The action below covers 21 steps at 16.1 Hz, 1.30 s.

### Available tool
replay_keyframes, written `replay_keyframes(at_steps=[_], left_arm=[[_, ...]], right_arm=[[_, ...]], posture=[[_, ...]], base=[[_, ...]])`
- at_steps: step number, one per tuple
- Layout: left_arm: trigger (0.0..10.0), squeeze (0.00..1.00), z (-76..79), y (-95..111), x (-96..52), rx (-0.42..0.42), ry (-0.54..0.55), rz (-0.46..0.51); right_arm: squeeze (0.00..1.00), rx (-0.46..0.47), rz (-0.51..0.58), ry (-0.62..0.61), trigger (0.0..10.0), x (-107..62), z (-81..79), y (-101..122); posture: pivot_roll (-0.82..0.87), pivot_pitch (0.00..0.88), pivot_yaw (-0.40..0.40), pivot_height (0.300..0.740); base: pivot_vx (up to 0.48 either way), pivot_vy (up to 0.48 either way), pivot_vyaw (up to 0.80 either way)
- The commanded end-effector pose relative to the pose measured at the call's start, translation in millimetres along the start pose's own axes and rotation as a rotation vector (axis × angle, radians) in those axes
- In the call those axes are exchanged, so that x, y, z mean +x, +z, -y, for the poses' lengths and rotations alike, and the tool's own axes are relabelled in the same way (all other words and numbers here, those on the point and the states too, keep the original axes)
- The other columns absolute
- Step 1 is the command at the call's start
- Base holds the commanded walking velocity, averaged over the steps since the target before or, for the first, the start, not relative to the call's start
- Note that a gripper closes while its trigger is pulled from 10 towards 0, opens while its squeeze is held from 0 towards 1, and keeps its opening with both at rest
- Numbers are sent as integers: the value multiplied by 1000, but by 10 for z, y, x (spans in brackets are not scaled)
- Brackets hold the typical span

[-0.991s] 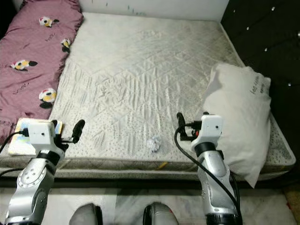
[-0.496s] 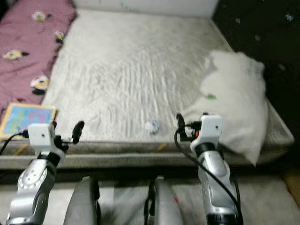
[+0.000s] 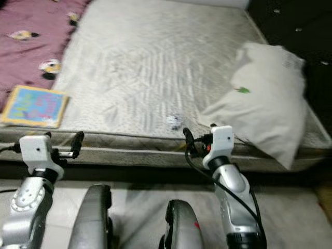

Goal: Clean up the room

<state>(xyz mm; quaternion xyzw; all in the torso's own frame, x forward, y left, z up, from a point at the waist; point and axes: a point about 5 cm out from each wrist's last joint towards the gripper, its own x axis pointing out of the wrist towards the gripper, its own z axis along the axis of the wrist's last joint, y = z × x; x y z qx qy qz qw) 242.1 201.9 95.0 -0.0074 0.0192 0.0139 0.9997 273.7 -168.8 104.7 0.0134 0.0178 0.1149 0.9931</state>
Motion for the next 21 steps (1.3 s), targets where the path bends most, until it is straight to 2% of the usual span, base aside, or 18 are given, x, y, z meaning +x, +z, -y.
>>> replay_keyframes(at_steps=[1,4,7,11,14,21], left_arm=[[10000,0,59,3,-24,-3,4,4],[10000,0,29,-8,-67,-7,40,3],[10000,0,50,-23,-64,-3,36,-3],[10000,0,140,-13,86,14,-57,-14],[10000,0,221,-4,198,32,-139,-32],[10000,0,242,22,195,12,-206,-17]], right_arm=[[0,-2,-18,6,10000,33,23,-14],[0,-4,-48,38,10000,76,0,-45],[0,-3,-46,28,10000,85,24,-45],[0,8,1,-74,10000,5,63,-32],[0,29,7,-163,10000,-131,124,-79],[0,41,4,-194,10000,-198,116,-101]], posture=[[40,134,-154,616],[53,136,-182,616],[46,133,-174,616],[-16,114,-70,616],[-54,115,-10,616],[-53,134,-2,616]], base=[[0,0,0],[0,0,0],[0,0,0],[0,0,0],[0,0,0],[35,0,0]])
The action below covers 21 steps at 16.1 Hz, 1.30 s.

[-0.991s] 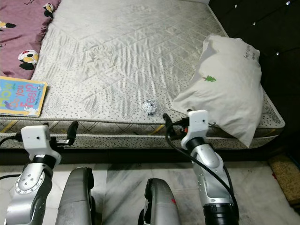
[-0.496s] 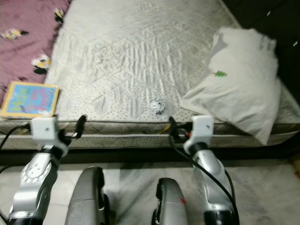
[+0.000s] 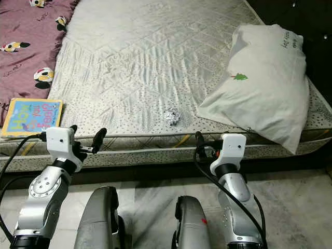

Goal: Clean up the room

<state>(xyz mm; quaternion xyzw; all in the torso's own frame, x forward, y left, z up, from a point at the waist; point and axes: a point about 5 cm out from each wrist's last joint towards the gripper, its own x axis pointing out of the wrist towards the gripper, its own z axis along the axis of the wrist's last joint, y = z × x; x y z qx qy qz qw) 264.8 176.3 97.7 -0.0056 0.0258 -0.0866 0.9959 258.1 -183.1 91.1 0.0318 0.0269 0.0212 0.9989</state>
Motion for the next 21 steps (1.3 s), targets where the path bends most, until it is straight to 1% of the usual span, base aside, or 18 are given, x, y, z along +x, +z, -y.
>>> replay_keyframes(at_steps=[1,5,8,12,18,21], left_arm=[[10000,0,-20,-4,-36,6,-4,-1],[10000,0,-54,-13,-103,10,17,-1],[10000,0,-48,-19,-120,7,32,2],[10000,0,-76,-21,-162,6,56,-3],[10000,0,-34,-28,-140,-8,34,-11],[10000,0,-37,-29,-147,-10,45,-15]], right_arm=[[0,2,16,2,10000,9,-9,47],[0,-1,15,30,10000,75,-56,48],[0,-5,23,43,10000,133,-73,80],[0,-11,16,70,10000,180,-106,76],[0,-26,14,65,10000,174,-71,77],[0,-27,6,72,10000,180,-74,65]], posture=[[-41,132,-9,616],[-13,133,-26,616],[1,131,-45,616],[15,150,-56,616],[-2,154,-56,616],[3,155,-59,616]], base=[[296,0,0],[302,0,0],[303,0,0],[288,0,0],[261,0,0],[174,0,0]])
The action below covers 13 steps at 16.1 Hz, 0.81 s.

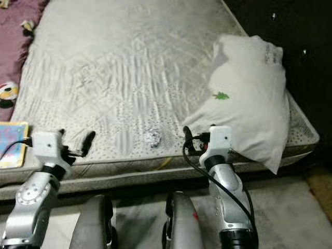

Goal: Clean up the room

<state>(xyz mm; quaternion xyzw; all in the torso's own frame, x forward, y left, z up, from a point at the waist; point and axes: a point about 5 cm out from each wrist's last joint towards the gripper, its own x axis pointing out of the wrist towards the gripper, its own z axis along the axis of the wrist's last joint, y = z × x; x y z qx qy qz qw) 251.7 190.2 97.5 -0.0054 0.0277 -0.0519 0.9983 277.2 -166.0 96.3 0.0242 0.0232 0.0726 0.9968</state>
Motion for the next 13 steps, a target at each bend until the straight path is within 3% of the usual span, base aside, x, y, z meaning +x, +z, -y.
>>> replay_keyframes(at_steps=[1,8,13], left_arm=[[10000,0,70,-29,-5,-12,-14,-18],[10000,0,58,-27,-11,-9,-7,-23],[10000,0,26,-16,-18,1,24,-19]], right_arm=[[0,-7,-1,-14,10000,-17,76,5],[0,-19,-9,4,10000,-25,79,-14],[0,-32,-24,47,10000,30,59,-25]], posture=[[6,157,-61,616],[9,156,-61,546],[17,152,-63,541]], base=[[0,0,0],[0,0,0],[0,0,0]])
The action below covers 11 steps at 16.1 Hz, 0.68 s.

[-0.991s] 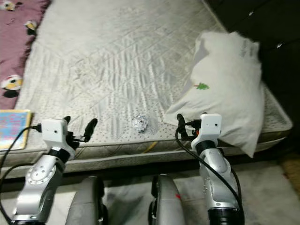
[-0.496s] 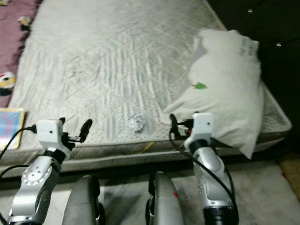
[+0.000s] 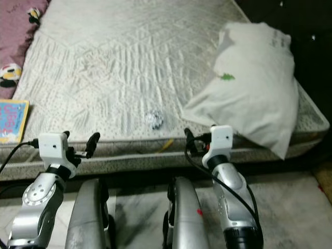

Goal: Clean up the room

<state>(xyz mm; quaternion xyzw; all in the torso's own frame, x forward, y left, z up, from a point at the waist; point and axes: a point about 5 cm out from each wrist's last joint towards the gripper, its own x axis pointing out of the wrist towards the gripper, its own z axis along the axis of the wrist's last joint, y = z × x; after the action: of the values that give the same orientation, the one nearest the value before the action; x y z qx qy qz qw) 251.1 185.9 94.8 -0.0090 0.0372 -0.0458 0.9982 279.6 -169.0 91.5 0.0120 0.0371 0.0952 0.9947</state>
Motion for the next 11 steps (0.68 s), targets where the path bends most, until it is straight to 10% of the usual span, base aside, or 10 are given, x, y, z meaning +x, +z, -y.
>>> replay_keyframes(at_steps=[1,5,11], left_arm=[[10000,0,-35,18,-20,8,20,3],[10000,0,-105,30,-24,16,42,2],[10000,0,-49,26,-118,20,-20,0]], right_arm=[[0,-25,10,17,10000,23,16,31],[0,-54,14,70,10000,49,-92,36],[0,-51,2,74,10000,89,-98,23]], posture=[[21,152,-63,541],[32,153,-67,541],[40,180,-67,541]], base=[[0,0,0],[0,0,744],[0,0,0]])
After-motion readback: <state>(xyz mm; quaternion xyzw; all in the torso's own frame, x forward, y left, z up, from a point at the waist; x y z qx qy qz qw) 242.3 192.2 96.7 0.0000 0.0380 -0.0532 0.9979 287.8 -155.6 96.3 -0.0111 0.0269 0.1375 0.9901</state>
